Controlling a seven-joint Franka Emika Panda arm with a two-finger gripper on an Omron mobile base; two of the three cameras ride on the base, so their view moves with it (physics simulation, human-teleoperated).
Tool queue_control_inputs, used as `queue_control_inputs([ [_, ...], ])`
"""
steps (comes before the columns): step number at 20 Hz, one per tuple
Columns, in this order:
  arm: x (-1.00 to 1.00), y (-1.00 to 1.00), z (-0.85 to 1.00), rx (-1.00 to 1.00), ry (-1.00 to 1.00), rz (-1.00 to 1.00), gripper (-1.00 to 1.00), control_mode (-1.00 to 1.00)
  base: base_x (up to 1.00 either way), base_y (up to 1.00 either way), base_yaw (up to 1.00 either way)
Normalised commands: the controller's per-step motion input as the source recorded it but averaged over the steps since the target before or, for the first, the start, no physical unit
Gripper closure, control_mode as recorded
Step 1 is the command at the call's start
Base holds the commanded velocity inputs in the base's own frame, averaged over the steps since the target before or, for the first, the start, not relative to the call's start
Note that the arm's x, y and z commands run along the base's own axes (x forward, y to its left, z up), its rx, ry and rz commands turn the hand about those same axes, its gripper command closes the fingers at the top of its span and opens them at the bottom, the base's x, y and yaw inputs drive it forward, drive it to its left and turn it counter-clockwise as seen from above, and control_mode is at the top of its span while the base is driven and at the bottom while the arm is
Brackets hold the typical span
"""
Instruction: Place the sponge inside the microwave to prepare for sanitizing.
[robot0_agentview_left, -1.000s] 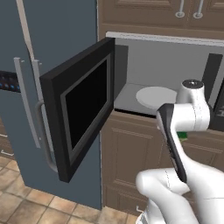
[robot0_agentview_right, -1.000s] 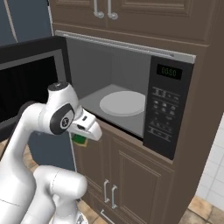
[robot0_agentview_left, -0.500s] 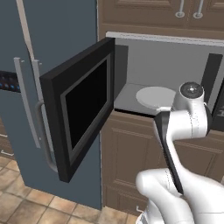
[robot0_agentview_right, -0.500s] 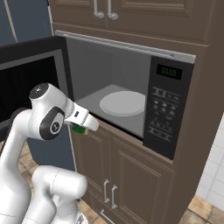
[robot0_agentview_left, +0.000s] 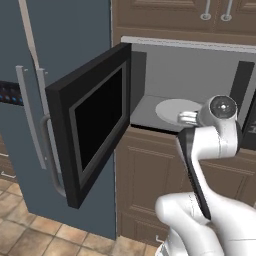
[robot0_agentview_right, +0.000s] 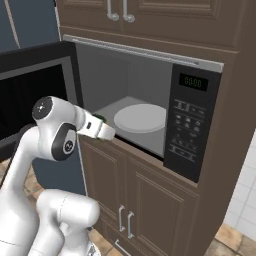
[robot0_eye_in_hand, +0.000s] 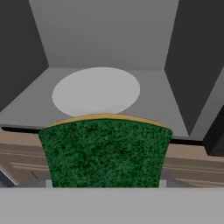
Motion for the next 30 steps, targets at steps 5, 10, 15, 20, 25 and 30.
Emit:
queue_control_inputs([
  [5,0.36,-0.35,0.07,0.0,-0.02,-0.01,1.0,-1.0,0.0,0.0,0.0],
  [10,0.44,-0.3,0.15,0.02,0.04,-0.04,1.0,-1.0,0.0,0.0,0.0],
  [15,0.61,-0.02,0.05,0.0,0.03,-0.01,1.0,-1.0,0.0,0.0,0.0],
  [20,0.56,0.0,-0.01,0.0,0.0,0.0,1.0,-1.0,0.0,0.0,0.0],
  [25,0.49,0.0,-0.12,0.0,0.06,0.0,1.0,-1.0,0.0,0.0,0.0],
  [30,0.43,0.0,-0.26,0.0,0.09,0.0,1.0,-1.0,0.0,0.0,0.0],
])
